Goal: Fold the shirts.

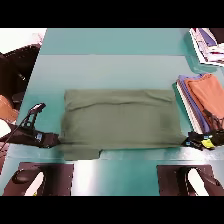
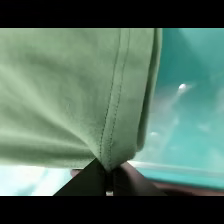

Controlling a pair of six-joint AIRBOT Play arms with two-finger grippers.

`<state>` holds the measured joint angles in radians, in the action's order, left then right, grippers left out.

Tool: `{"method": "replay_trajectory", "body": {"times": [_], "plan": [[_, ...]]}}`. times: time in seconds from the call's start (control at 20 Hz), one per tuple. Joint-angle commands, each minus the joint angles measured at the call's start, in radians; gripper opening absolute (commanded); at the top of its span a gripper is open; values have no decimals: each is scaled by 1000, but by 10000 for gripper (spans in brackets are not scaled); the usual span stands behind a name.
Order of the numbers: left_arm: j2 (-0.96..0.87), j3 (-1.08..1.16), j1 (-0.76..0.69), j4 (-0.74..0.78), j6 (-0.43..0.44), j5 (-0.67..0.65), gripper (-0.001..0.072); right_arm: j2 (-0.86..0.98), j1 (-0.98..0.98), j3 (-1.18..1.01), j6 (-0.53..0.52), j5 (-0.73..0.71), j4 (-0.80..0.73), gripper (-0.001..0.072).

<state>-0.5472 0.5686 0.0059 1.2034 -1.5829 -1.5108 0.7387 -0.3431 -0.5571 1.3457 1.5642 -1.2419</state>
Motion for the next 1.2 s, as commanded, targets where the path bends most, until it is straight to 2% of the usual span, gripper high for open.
{"method": "replay_trajectory", "body": {"times": [0.0,0.15,0.4,0.6,0.8,0.9,0.95,1.0,1.1,1.15], "plan": [[47,48,1,-14,-40,-63,22,-68,29,-106,39,45,-51,17],[-64,128,1,-6,20,138,22,63,132,-219,53,-33,-32,18],[-398,317,1,0,122,426,24,382,281,-448,76,-172,-32,18],[-645,427,1,-6,173,563,25,590,352,-623,76,-250,-32,19],[-758,431,1,-11,177,647,25,744,373,-763,75,-277,-11,34],[-765,431,1,-18,177,662,28,803,356,-812,74,-279,71,296],[-764,431,1,-35,177,665,28,827,343,-830,67,-282,121,400],[-764,431,1,-42,177,663,71,841,329,-840,57,-280,163,413],[-764,431,1,-64,177,652,625,846,299,-844,31,-266,220,412],[-764,435,1,-64,177,637,668,846,284,-844,13,-238,229,412]]}}
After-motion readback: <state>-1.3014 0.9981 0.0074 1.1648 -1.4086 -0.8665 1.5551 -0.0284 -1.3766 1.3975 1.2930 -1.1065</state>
